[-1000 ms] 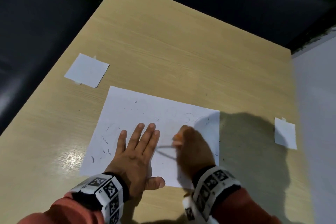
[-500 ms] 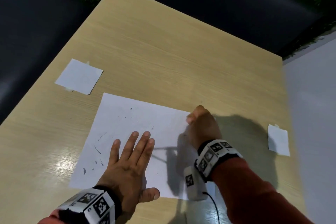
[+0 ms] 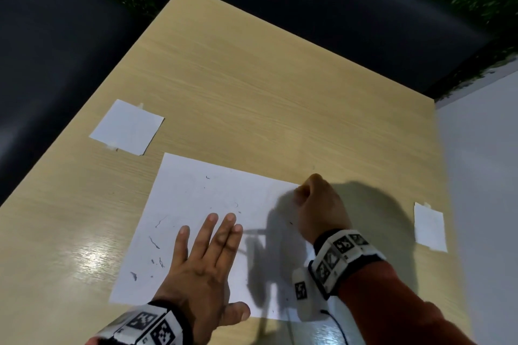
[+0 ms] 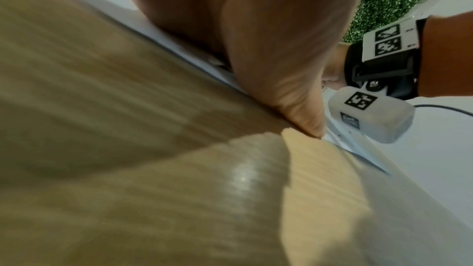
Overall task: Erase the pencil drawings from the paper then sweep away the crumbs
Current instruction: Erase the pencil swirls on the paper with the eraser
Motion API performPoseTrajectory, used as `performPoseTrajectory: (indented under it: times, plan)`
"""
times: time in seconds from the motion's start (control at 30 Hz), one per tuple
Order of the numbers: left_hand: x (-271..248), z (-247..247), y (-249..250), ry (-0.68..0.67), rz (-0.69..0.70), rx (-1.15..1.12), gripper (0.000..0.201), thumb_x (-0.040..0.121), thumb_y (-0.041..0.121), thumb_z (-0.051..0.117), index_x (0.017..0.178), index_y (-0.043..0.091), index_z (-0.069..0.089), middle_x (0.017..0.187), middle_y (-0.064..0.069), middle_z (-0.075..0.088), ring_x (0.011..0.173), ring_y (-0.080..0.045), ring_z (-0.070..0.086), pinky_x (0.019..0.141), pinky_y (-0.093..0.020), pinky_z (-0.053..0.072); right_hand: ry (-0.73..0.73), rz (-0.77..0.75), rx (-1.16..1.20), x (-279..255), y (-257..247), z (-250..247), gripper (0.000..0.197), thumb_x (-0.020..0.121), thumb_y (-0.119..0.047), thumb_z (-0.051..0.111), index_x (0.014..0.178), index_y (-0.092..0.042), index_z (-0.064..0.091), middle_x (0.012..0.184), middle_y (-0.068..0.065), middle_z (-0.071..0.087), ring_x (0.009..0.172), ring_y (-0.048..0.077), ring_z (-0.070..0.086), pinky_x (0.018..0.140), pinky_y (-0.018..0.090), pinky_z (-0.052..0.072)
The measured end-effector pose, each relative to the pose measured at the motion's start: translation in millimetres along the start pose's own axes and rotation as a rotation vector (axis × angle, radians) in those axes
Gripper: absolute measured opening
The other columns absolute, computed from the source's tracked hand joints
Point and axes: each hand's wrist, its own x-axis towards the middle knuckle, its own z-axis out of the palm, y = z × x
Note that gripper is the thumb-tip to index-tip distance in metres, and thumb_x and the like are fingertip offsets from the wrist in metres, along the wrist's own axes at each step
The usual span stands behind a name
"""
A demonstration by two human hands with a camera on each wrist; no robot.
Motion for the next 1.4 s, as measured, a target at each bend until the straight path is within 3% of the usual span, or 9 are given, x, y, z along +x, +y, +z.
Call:
performPoseTrajectory:
  times: [0.13,0.3,0.5,0.7,0.9,1.07,1.13,1.3,1.4]
  plan:
    - [0,0,-1,0.013,0.012,0.011,0.122,0.057,0.089,0.049,0.144,0.004,0.041,0.154,-0.014,0.035,0.14,-0.036,0.029,0.105,-0.062,0.016,-0.099,-0.211,0.018,-32,-12,23,0.016,0.085,-0.016,0.047,0.071,-0.022,0.043,0.077,-0.007,0.055,0.073,0.015,0.051,0.066,0.032,0.043]
    - [-1,-3,-2,0.031,0.027,0.021,0.121,0.058,0.089,0.049,0.143,0.003,0.04,0.152,-0.013,0.037,0.139,-0.034,0.03,0.104,-0.059,0.019,0.019,0.005,-0.044,6,21,1,0.006,0.086,-0.017,0.045,0.082,-0.018,0.05,0.086,0.001,0.057,0.08,0.024,0.053,0.069,0.036,0.046]
    - [0,-2,-2,0.025,0.023,0.008,0.121,0.057,0.089,0.049,0.143,0.005,0.04,0.152,-0.013,0.037,0.139,-0.035,0.03,0.104,-0.06,0.02,-0.124,-0.171,0.025,-45,-5,25,0.018,0.088,-0.026,0.049,0.071,-0.024,0.043,0.073,-0.007,0.051,0.07,0.013,0.05,0.062,0.029,0.04]
    - [0,0,-2,0.022,0.015,0.004,0.122,0.057,0.09,0.048,0.144,0.005,0.038,0.153,-0.014,0.036,0.139,-0.036,0.031,0.104,-0.062,0.02,0.014,0.057,-0.061,0,25,1,0.011,0.086,-0.018,0.049,0.075,-0.019,0.048,0.08,-0.001,0.057,0.076,0.022,0.054,0.064,0.031,0.043]
    - [2,2,-2,0.022,0.01,0.003,0.122,0.055,0.088,0.047,0.143,0.005,0.037,0.152,-0.012,0.036,0.139,-0.034,0.03,0.105,-0.061,0.018,-0.189,-0.341,0.111,-25,-46,40,0.007,0.076,-0.01,0.055,0.075,-0.016,0.053,0.079,-0.004,0.059,0.075,0.016,0.053,0.064,0.026,0.04]
    - [-1,1,-3,0.052,0.016,0.011,0.118,0.059,0.087,0.046,0.143,0.004,0.038,0.153,-0.013,0.035,0.14,-0.035,0.029,0.104,-0.061,0.02,-0.108,-0.008,0.098,28,-21,12,0.009,0.082,-0.007,0.055,0.079,-0.015,0.052,0.084,-0.001,0.059,0.08,0.02,0.056,0.068,0.03,0.042]
    - [0,1,-2,0.048,0.018,0.002,0.118,0.059,0.087,0.047,0.142,0.004,0.039,0.153,-0.014,0.035,0.14,-0.036,0.028,0.103,-0.063,0.021,-0.088,-0.025,0.064,22,-26,10,0.012,0.081,-0.005,0.053,0.078,-0.017,0.052,0.084,-0.005,0.06,0.078,0.015,0.056,0.066,0.028,0.041]
    - [1,2,-2,0.054,0.013,-0.006,0.12,0.057,0.088,0.048,0.142,0.004,0.041,0.153,-0.015,0.035,0.14,-0.036,0.03,0.102,-0.064,0.021,-0.233,-0.357,-0.063,-41,-53,37,0.014,0.08,-0.007,0.051,0.08,-0.021,0.046,0.09,-0.004,0.058,0.086,0.015,0.056,0.071,0.027,0.045]
    - [1,2,-2,0.066,0.02,0.006,0.119,0.057,0.087,0.048,0.142,0.004,0.039,0.152,-0.014,0.035,0.14,-0.036,0.029,0.102,-0.064,0.021,-0.165,-0.202,-0.031,-6,-39,26,0.021,0.077,0.001,0.048,0.075,-0.02,0.047,0.085,-0.008,0.058,0.081,0.013,0.058,0.07,0.028,0.047]
